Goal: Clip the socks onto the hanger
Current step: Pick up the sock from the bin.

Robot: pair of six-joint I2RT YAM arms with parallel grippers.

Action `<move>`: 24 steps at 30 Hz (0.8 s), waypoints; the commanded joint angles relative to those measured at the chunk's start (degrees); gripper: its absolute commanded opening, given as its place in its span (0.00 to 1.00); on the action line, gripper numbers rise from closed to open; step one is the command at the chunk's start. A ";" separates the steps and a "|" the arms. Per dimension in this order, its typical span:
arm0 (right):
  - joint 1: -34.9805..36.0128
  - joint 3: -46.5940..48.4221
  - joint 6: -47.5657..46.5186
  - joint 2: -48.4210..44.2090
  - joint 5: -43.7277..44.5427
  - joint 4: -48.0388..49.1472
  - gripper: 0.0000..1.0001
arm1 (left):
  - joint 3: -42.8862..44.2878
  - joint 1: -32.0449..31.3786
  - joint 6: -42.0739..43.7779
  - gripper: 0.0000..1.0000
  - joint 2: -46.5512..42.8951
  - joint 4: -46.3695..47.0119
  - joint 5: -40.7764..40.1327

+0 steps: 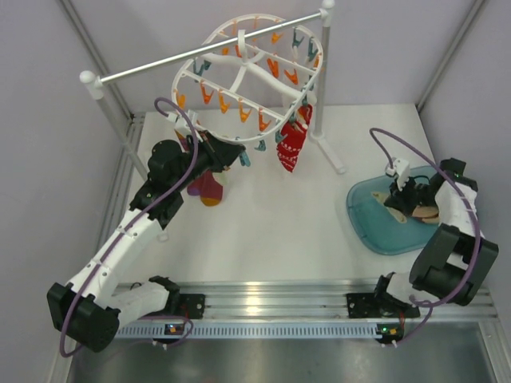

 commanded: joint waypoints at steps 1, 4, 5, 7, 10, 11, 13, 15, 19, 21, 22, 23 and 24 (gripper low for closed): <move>1.88 3.75 9.75 -6.03 -10.93 -9.80 0.00 | 1.33 0.23 0.35 0.00 -0.23 1.16 0.55; 6.53 3.76 23.46 -11.48 -15.06 -7.98 0.00 | 1.42 0.23 -0.17 0.00 0.03 1.60 0.82; 9.94 3.49 27.76 -14.63 -16.64 -4.23 0.00 | 1.42 0.23 -0.35 0.00 0.20 1.78 0.91; 14.00 1.48 44.56 -17.89 -16.92 2.28 0.00 | 1.33 0.23 -0.52 0.00 0.29 2.22 0.99; 23.05 -3.88 69.17 -25.19 -14.38 22.91 0.00 | 1.15 0.23 -0.52 0.00 0.47 2.48 0.99; 28.99 -5.11 74.07 -28.08 -11.24 27.32 0.00 | 1.06 0.23 -0.52 0.00 0.38 2.57 0.99; 35.08 -7.40 84.78 -29.86 -7.01 37.18 0.00 | 0.89 0.23 -0.44 0.00 0.64 2.75 0.99; 43.09 -7.32 90.26 -29.34 -1.29 40.36 0.00 | 0.71 0.23 -0.52 0.00 0.73 3.01 1.26; 52.24 -6.27 97.05 -25.74 6.62 48.25 0.00 | 0.36 0.23 -0.61 0.00 1.00 3.62 1.43; 56.19 -4.95 100.29 -23.10 10.93 50.21 0.00 | 0.19 0.23 -0.79 0.00 1.17 3.89 1.52; 58.64 -4.34 100.92 -21.18 13.82 52.30 0.00 | 0.10 0.23 -0.87 0.00 1.26 3.98 1.78; 59.80 -2.85 101.36 -20.20 15.85 52.58 0.00 | 0.01 0.23 -0.96 0.00 1.26 3.98 1.79; 60.77 -2.05 101.97 -19.32 17.61 53.02 0.00 | 0.01 0.23 -0.88 0.00 1.26 4.15 1.79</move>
